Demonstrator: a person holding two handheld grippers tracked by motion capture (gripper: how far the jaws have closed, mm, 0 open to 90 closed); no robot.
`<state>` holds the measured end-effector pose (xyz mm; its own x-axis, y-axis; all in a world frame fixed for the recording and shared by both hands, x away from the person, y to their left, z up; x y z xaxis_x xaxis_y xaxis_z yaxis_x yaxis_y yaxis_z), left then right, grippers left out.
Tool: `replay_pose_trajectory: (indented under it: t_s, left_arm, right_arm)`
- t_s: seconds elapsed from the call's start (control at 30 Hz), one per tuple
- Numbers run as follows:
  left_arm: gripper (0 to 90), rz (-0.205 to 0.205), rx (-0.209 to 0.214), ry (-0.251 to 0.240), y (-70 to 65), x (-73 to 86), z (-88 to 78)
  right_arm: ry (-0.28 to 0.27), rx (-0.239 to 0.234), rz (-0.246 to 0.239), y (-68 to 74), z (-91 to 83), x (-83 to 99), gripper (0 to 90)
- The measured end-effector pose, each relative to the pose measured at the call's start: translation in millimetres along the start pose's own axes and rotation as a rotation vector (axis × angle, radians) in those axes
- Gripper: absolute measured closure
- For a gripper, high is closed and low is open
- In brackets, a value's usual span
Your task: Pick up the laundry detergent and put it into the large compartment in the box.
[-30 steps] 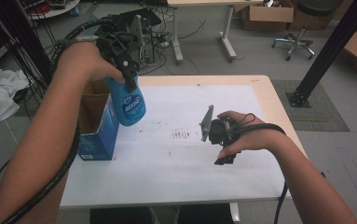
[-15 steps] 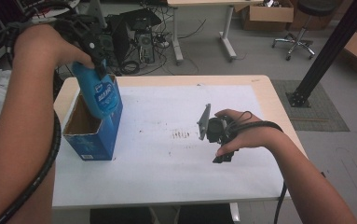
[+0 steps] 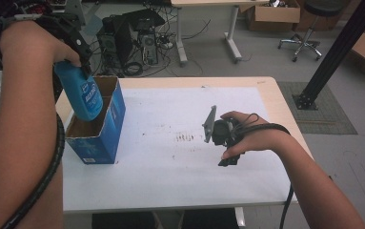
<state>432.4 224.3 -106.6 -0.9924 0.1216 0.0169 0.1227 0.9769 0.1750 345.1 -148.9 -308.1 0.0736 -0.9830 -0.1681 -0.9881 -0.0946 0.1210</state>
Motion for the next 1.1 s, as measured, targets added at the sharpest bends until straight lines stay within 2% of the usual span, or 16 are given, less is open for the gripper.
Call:
replay_pose_trajectory:
  t_s: [0.03,0.17,0.37,0.6,0.73,0.87,1.1]
  left_arm:
    - [38.1,-0.021,-0.002,0.005,0.5,-0.2,1.3]
    - [38.1,-0.056,-0.004,0.020,1.8,-0.4,6.0]
    - [38.1,-0.068,-0.005,0.023,6.6,0.5,12.9]
    - [38.1,-0.069,-0.005,0.020,12.2,1.2,26.2]
    - [38.1,-0.056,-0.004,0.026,12.1,0.4,38.8]
    - [38.1,-0.055,0.017,0.029,11.0,-0.5,53.0]
    - [38.1,-0.044,0.015,0.028,10.5,-1.2,78.1]
  right_arm:
    - [0.000,0.001,0.001,0.1,-0.3,0.4,16.2]
    - [-0.004,0.003,0.001,0.6,-1.2,1.5,16.1]
    - [-0.008,0.002,-0.001,0.8,-0.7,1.7,16.2]
    - [-0.008,0.000,-0.002,0.4,-0.3,0.3,16.2]
    - [-0.008,0.002,0.001,0.3,-0.7,-0.3,16.1]
    - [-0.011,0.007,0.000,0.8,-0.5,-1.8,16.1]
    - [-0.010,0.006,-0.002,1.8,-0.6,-1.6,16.2]
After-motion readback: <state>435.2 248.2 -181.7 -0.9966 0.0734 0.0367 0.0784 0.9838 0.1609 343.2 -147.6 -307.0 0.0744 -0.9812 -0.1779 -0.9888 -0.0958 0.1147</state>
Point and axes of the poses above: each handheld gripper's, and its own axes: z roughly forward along the jaws, x roughly out of its underside, y roughly to its left, the point moved 1 cm from there along z, roughly forward along the jaws, and after that the axes turned 9 degrees about -x, right-handed, at the moved point
